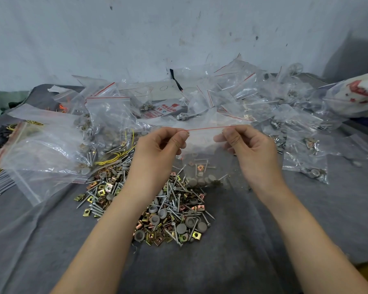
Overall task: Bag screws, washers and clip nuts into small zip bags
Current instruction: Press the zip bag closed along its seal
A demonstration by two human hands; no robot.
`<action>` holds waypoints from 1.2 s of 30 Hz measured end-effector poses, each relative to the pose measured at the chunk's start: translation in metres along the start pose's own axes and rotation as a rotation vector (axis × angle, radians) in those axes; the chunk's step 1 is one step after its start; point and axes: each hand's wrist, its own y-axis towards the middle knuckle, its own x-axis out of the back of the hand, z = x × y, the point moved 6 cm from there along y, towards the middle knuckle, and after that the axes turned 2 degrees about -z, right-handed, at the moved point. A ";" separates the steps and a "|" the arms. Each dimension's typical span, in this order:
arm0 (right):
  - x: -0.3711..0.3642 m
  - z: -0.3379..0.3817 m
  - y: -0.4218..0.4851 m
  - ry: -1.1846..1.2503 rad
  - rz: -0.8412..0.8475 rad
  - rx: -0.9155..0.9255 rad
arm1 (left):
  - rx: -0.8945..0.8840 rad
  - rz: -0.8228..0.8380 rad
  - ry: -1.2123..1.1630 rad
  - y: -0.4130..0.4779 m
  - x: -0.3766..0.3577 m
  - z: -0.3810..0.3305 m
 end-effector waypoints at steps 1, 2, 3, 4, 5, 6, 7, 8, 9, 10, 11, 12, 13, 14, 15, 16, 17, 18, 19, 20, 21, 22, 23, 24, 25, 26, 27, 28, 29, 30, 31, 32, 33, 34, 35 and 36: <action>0.000 0.000 0.000 -0.002 -0.006 -0.003 | -0.004 0.004 0.005 0.000 -0.001 0.000; 0.000 -0.001 -0.001 -0.008 -0.009 -0.006 | -0.009 0.007 0.009 0.000 -0.001 0.000; -0.001 -0.001 -0.001 -0.011 -0.010 -0.009 | -0.013 0.009 0.015 0.000 -0.001 0.000; -0.001 -0.001 -0.002 -0.009 -0.007 -0.013 | -0.015 0.010 0.018 0.000 -0.001 0.000; -0.002 -0.001 -0.002 -0.004 -0.003 -0.018 | -0.015 0.008 0.018 0.000 -0.001 0.001; -0.002 -0.001 -0.002 0.001 0.003 -0.021 | -0.014 0.005 0.014 0.000 -0.001 0.001; -0.002 0.000 -0.002 0.004 0.008 -0.023 | -0.015 0.001 0.010 0.001 0.000 0.001; -0.003 0.000 -0.003 0.009 0.015 -0.023 | -0.015 -0.004 0.008 0.001 0.000 0.001; -0.003 0.001 -0.003 0.014 0.024 -0.024 | -0.017 -0.006 0.008 0.001 0.000 0.001; -0.003 0.002 -0.003 0.017 0.033 -0.022 | -0.018 -0.004 0.011 0.001 0.000 0.001; -0.004 0.003 -0.003 0.015 0.043 -0.019 | -0.019 0.002 0.014 0.001 0.000 0.001; -0.005 0.004 -0.004 0.010 0.049 -0.015 | -0.019 0.007 0.015 0.001 -0.001 0.001; -0.006 0.004 -0.004 0.003 0.051 -0.014 | -0.019 0.011 0.016 0.001 -0.001 0.001; -0.006 0.004 -0.004 -0.003 0.051 -0.014 | -0.018 0.013 0.015 0.001 -0.001 0.002; -0.006 0.004 -0.004 -0.003 0.048 -0.016 | -0.019 0.014 0.015 0.001 -0.001 0.001; -0.006 0.004 -0.004 0.003 0.044 -0.018 | -0.020 0.016 0.016 0.001 -0.001 0.001; -0.006 0.004 -0.004 0.007 0.039 -0.019 | -0.022 0.018 0.017 0.001 -0.001 0.001; -0.005 0.004 -0.004 0.007 0.035 -0.018 | -0.024 0.021 0.019 0.001 -0.001 0.001; -0.005 0.004 -0.004 0.006 0.033 -0.017 | -0.026 0.023 0.020 0.001 -0.002 0.000; -0.006 0.004 -0.004 0.008 0.032 -0.017 | -0.027 0.023 0.020 0.001 -0.002 0.000; -0.006 0.004 -0.004 0.015 0.030 -0.020 | -0.025 0.021 0.017 0.001 -0.002 0.000; -0.006 0.004 -0.004 0.023 0.030 -0.024 | -0.023 0.017 0.012 0.001 -0.002 0.000; -0.006 0.004 -0.004 0.032 0.034 -0.028 | -0.021 0.013 0.008 0.001 -0.002 0.000; -0.006 0.004 -0.005 0.043 0.044 -0.037 | -0.021 0.011 0.008 0.001 -0.002 0.000; -0.007 0.003 -0.005 0.061 0.056 -0.050 | -0.022 0.013 0.012 0.001 -0.002 -0.001; -0.009 0.003 -0.005 0.086 0.067 -0.067 | -0.024 0.016 0.015 0.001 -0.003 -0.001; -0.010 0.002 -0.005 0.109 0.075 -0.081 | -0.025 0.018 0.017 0.001 -0.003 -0.001; -0.011 0.001 -0.005 0.125 0.079 -0.088 | -0.025 0.020 0.017 0.001 -0.003 0.000; -0.012 0.001 -0.005 0.131 0.078 -0.088 | -0.024 0.021 0.017 0.001 -0.003 0.000; -0.012 0.001 -0.005 0.135 0.076 -0.085 | -0.024 0.023 0.016 0.001 -0.003 0.000; -0.012 0.001 -0.005 0.137 0.076 -0.082 | -0.026 0.024 0.015 0.001 -0.003 0.000; -0.012 0.001 -0.005 0.139 0.076 -0.080 | -0.028 0.024 0.013 0.001 -0.003 -0.001; -0.013 0.001 -0.005 0.140 0.075 -0.079 | -0.029 0.023 0.011 0.001 -0.003 -0.001; -0.012 0.001 -0.005 0.139 0.072 -0.077 | -0.030 0.023 0.009 0.001 -0.003 -0.001; -0.012 0.001 -0.005 0.139 0.070 -0.075 | -0.033 0.024 0.008 0.001 -0.003 -0.001; -0.012 0.002 -0.005 0.138 0.068 -0.070 | -0.036 0.027 0.008 0.001 -0.003 -0.001</action>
